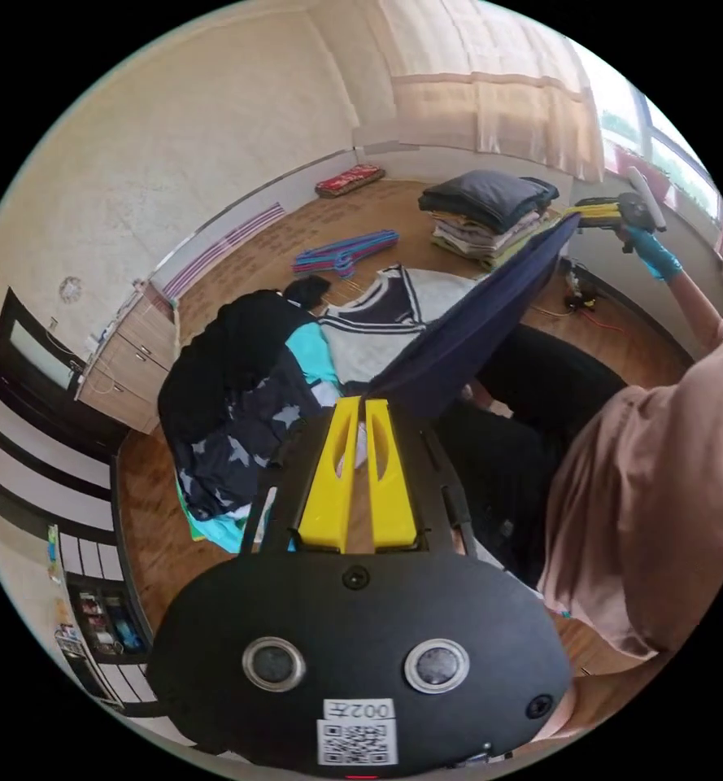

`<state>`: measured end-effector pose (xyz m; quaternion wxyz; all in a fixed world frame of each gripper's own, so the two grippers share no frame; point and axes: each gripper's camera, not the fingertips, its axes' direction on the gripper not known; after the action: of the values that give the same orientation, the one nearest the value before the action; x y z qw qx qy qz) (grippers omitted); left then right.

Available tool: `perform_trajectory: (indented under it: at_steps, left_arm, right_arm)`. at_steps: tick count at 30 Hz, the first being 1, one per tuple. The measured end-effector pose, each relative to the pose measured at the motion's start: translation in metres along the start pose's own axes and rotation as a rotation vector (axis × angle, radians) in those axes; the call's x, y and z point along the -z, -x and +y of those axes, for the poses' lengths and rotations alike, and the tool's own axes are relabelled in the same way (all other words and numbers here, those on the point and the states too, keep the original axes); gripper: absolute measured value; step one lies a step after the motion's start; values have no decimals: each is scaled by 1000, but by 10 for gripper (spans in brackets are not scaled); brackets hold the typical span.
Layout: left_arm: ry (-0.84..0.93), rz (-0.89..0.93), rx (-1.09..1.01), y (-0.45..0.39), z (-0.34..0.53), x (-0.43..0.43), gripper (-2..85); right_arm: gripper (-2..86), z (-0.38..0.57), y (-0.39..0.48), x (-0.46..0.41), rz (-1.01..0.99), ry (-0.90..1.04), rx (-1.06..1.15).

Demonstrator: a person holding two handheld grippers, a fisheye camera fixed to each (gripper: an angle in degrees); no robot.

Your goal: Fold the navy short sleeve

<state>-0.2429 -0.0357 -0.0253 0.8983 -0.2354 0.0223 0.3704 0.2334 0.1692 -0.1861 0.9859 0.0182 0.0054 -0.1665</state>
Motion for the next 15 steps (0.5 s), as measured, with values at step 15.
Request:
perform_trajectory:
  at_steps: [15]
  left_arm:
    - [142,-49,156,109,-190,-232,-10]
  right_arm:
    - [-9,-163,-137,-280,9,147,-149]
